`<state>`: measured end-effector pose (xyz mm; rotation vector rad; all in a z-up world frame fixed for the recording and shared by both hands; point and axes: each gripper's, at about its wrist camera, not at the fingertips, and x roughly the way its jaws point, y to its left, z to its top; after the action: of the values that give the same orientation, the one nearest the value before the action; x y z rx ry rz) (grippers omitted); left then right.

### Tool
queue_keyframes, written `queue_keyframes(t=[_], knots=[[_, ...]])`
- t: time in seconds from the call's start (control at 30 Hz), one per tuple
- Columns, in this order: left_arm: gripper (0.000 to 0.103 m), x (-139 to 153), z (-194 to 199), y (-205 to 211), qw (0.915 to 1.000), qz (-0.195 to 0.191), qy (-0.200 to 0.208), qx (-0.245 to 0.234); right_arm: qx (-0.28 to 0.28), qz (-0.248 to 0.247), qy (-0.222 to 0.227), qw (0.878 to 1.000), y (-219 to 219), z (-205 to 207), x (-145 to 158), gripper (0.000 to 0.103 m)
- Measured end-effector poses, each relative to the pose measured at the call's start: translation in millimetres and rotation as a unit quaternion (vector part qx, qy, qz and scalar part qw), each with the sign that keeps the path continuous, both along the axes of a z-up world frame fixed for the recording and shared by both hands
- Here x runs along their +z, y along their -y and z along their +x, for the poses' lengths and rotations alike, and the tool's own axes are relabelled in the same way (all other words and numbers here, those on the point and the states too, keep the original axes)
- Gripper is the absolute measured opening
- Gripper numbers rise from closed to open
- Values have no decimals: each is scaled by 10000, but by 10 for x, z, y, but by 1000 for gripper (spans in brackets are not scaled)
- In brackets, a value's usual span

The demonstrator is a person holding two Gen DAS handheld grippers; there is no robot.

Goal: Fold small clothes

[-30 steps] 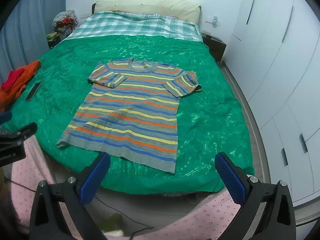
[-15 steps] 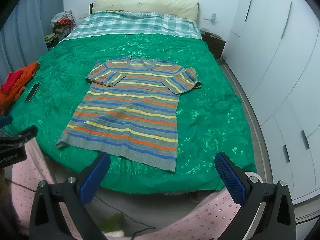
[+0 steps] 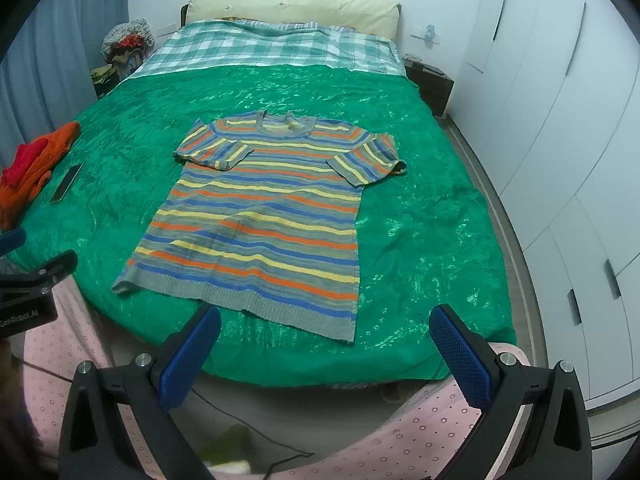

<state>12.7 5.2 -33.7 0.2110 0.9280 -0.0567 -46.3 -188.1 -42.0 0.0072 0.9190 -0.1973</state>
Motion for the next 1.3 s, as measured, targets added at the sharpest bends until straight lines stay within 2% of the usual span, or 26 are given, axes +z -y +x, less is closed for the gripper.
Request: queue_keyframes(t=[0.7,0.87,0.93,1.0,1.07,1.1,1.17,1.2,1.27,1.3], knots=[[103,-29,-4,4,10000,47,-42,-59,42,11,-28,10000,-61,-5,-21,103],[103,-99,124,-139,9990,-364,-242,-83,46,39,0,10000,-48,17,-29,103],[103,-236,280,-343,9964,-741,-405,-54,55,91,109,9999,53,22,-60,103],[103,-499,504,-594,9906,-1135,-760,80,-89,256,83,9996,315,66,-190,103],[102,-805,716,-808,9818,-1533,-1097,231,-448,562,-154,9973,694,147,-415,103],[102,-1000,839,-915,9741,-1777,-1363,299,-559,735,-231,9955,866,180,-530,103],[102,-1215,950,-944,9623,-2145,-1643,299,-685,1141,-559,9895,1163,284,-825,103],[101,-1354,1022,-930,9562,-2309,-1775,286,-649,1530,-797,9829,1280,358,-1011,103],[95,-1494,1079,-849,9533,-2344,-1892,232,-684,2230,-1090,9663,1421,459,-1326,102],[82,-1558,1101,-781,9539,-2273,-1952,190,-743,2623,-1310,9532,1455,536,-1532,99]])
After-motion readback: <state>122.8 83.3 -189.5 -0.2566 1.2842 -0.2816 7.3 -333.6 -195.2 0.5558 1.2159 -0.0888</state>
